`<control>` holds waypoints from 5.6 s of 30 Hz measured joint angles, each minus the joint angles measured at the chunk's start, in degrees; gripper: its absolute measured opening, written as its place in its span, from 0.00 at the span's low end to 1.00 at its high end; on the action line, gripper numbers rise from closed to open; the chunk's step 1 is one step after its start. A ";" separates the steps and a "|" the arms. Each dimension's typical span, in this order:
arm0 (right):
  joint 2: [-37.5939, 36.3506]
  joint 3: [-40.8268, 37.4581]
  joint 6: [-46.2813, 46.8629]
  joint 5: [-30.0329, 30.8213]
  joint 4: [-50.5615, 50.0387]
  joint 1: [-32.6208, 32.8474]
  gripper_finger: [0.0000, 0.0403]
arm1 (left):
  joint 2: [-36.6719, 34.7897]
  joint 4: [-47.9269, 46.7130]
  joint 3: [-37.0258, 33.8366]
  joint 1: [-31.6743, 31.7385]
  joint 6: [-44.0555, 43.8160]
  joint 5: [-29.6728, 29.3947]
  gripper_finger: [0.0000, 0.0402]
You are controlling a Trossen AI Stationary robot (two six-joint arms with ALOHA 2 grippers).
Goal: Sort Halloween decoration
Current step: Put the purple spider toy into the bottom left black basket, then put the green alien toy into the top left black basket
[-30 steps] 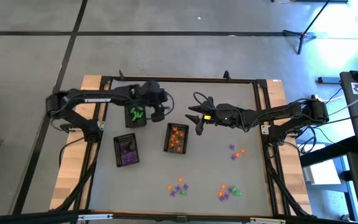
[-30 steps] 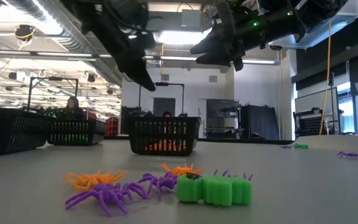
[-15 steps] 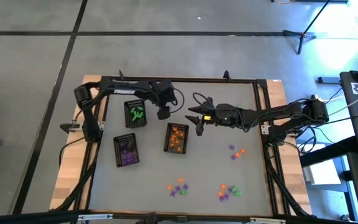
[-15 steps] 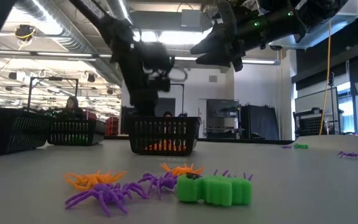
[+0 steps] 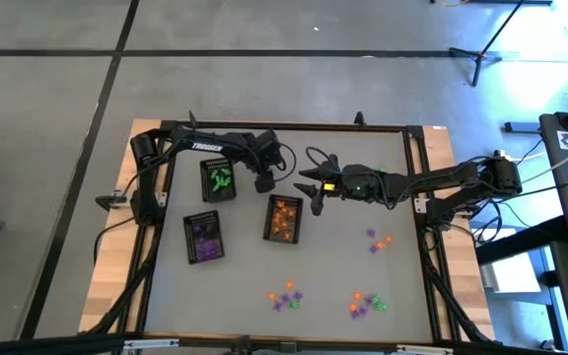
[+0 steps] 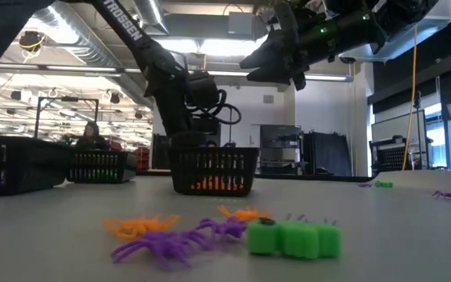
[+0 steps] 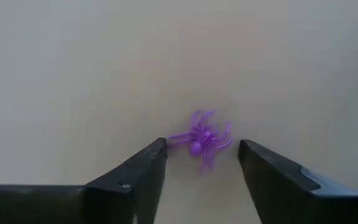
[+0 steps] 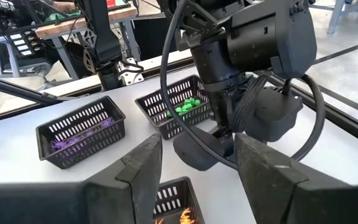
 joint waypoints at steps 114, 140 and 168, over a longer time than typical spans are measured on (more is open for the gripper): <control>-0.02 0.02 0.46 1.16 1.94 -0.02 0.49 | -49.62 -50.49 -17.92 -50.52 -52.83 -5.23 0.00; -0.02 0.02 0.46 2.19 1.97 -0.02 0.49 | -49.64 -39.67 -17.92 -50.51 -37.86 7.47 0.31; -6.69 6.20 12.63 7.87 -55.82 -6.58 0.49 | -49.62 -35.95 -10.16 -45.96 -25.59 4.61 0.45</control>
